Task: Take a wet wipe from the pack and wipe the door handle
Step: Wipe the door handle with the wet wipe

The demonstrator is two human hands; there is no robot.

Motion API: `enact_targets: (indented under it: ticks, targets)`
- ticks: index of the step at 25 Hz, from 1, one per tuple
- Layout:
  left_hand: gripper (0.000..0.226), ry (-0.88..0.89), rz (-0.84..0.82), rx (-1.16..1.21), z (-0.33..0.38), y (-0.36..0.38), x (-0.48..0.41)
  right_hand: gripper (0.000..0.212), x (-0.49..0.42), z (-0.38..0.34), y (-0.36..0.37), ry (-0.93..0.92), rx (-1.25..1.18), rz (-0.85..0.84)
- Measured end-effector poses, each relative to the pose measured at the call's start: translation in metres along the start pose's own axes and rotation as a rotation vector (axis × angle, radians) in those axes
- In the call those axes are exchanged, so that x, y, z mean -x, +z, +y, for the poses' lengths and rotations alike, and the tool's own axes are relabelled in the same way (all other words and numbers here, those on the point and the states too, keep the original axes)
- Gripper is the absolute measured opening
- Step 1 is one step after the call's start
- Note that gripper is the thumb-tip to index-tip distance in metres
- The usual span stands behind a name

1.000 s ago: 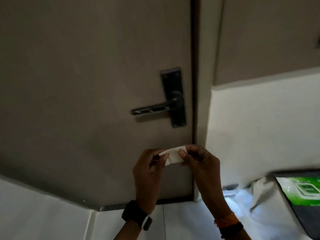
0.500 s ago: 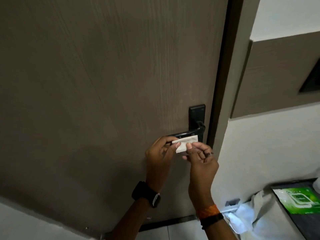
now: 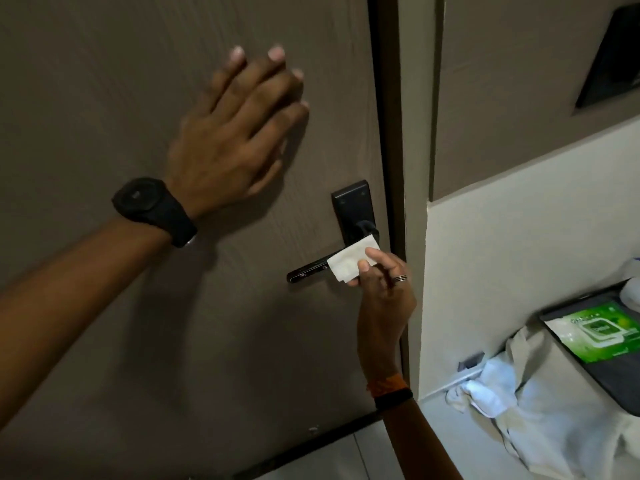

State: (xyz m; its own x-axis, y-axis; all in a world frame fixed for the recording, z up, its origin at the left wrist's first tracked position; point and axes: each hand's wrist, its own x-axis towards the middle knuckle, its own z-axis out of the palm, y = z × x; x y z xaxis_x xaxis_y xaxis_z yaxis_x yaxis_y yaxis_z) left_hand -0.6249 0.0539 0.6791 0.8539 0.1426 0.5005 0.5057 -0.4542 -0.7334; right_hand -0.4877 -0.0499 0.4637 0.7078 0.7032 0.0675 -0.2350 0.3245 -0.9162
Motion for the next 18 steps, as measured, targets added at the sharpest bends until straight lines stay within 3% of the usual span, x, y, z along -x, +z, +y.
enact_targets:
  ticks: [4,8,10,14,18]
  targets:
    - [0.049,0.040,-0.056,-0.211,-0.001,0.009,-0.001,0.025,-0.003,0.015,0.014,-0.234,0.140,0.178]
    - [0.051,0.033,-0.054,-0.263,-0.003,0.014,-0.001,0.028,0.003,0.041,0.016,-0.450,0.250,0.206]
    - [0.051,0.031,-0.047,-0.272,-0.001,0.014,-0.001,0.039,0.009,0.051,0.024,-0.455,0.281,0.141]
    - [0.050,0.020,-0.047,-0.245,0.000,0.013,-0.001,0.077,0.032,0.074,0.043,-0.511,0.454,-0.176]
    - [0.050,0.008,-0.046,-0.249,0.004,0.013,-0.001,0.083,0.045,0.089,0.043,-0.635,0.629,-0.268]
